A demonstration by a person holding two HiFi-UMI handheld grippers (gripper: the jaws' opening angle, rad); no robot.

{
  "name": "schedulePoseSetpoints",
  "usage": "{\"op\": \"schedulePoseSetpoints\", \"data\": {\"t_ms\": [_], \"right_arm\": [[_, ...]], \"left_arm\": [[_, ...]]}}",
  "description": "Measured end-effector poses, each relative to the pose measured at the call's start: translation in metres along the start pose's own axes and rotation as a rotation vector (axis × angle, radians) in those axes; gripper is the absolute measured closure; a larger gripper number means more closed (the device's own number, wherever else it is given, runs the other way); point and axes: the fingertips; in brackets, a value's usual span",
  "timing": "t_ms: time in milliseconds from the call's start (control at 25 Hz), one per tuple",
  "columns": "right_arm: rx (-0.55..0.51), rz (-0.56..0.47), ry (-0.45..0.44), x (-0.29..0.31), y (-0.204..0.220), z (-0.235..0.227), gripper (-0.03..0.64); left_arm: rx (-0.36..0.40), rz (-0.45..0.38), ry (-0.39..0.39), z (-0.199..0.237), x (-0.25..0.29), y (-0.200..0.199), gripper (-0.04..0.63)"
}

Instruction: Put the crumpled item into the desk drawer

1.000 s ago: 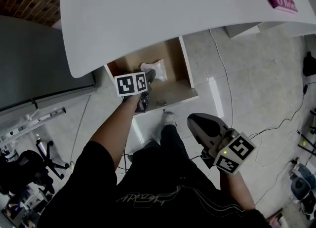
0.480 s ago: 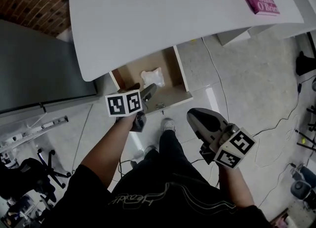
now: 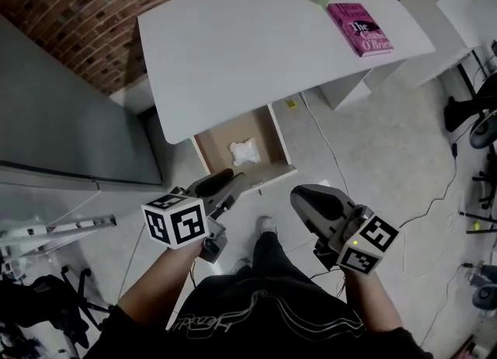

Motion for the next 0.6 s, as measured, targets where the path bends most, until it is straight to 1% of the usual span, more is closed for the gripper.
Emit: {"op": "schedulePoseSetpoints", "data": {"t_ms": [80,160,320,440,600], "right_arm": [[-0.035,-0.001,-0.013,-0.01,-0.007,0.034,0.565],[-0.055,-0.025,-0.039,-0.017,-0.021,0.068,0.565],[-0.109,-0.054,-0.087,-0.035,-0.036,0.13,0.565],[-0.172,-0.059,-0.088,-0.048,-0.037,0.16,0.565],[-0.206,-0.095,-0.087,-0.065,-0.046,0.193,0.565]], "left_arm": [[0.038,-0.006,0.04,-0.036,-0.032,-0.006,0.455],[0.085,-0.009,0.071,-0.069,-0.059,-0.011,0.484],[0.198,-0.061,0.154,-0.137,-0.11,-0.02,0.537],[0.306,-0.096,0.195,-0.179,-0.143,-0.027,0.557],[0.439,-0.121,0.27,-0.222,-0.174,-0.025,0.572]]}}
Point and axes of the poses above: the fingertips, and each gripper's own axes: x forward along the fingers, z to its left, y out of its underside, and after that the axes turned 6 degrees about x, right-handed
